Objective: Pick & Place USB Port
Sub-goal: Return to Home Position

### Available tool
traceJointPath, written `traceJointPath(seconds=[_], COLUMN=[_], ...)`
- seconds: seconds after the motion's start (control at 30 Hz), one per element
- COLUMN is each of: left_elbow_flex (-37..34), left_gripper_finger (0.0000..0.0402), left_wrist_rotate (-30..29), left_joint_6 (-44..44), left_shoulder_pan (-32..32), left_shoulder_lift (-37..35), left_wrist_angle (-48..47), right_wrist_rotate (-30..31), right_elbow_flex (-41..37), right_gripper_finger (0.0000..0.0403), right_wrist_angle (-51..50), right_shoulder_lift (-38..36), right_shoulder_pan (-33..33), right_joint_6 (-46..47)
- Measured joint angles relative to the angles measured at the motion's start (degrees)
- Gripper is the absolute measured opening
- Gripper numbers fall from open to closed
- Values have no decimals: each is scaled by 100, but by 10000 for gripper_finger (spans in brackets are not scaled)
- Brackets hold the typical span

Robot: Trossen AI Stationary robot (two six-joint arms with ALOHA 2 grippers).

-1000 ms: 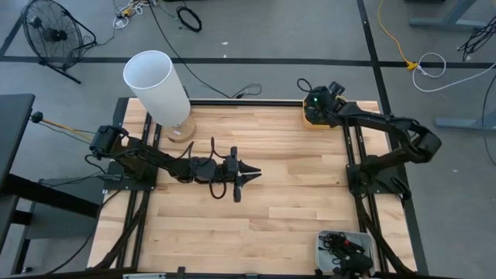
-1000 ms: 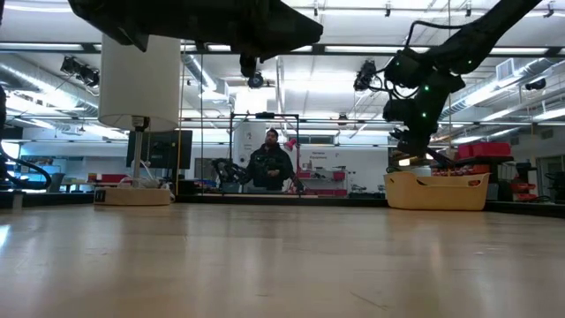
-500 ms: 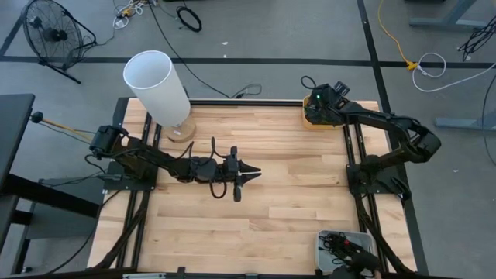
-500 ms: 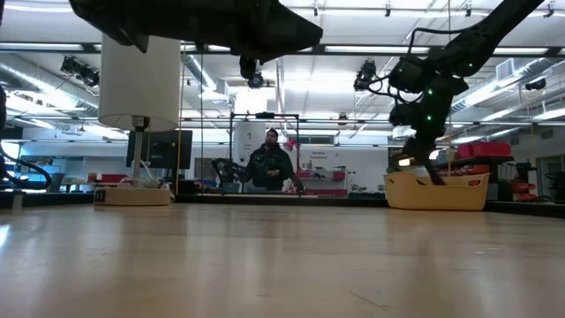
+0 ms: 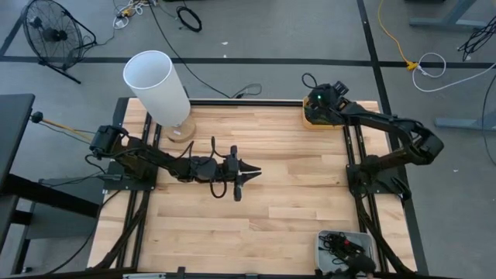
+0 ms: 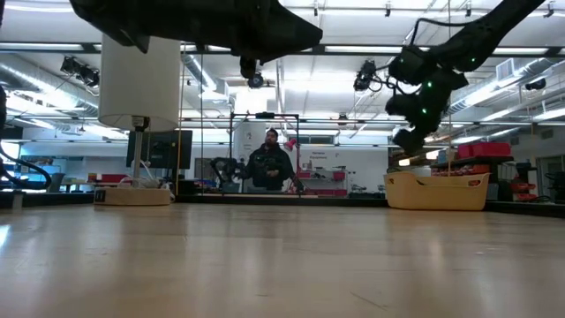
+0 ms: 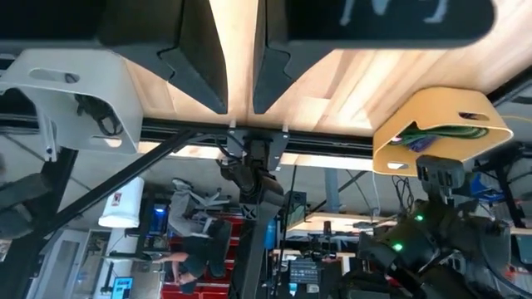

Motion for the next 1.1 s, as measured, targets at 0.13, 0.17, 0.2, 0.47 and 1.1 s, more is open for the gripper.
traceJointPath(seconds=[0.13,0.17,0.2,0.47,1.1], left_elbow_flex=[2,1,-13,-658,-3099], left_gripper_finger=[62,62,62,62,55], left_wrist_rotate=[-289,-495,-682,-969,-2094], left_joint_6=[478,606,664,792,691], left_shoulder_pan=[62,65,65,131,-528], left_shoulder_lift=[0,-20,-79,-1416,-5974], left_wrist_angle=[-4,-40,-104,-1324,-2795], right_wrist_rotate=[-874,-1308,-1855,-6149,-4153], right_elbow_flex=[0,0,0,-20,-3744], right_gripper_finger=[231,229,227,213,213], right_wrist_angle=[12,11,12,12,4819], right_shoulder_lift=[-408,-551,-697,-1859,-3866], right_shoulder_pan=[403,497,579,1305,4857], right_joint_6=[681,884,1032,1778,2755])
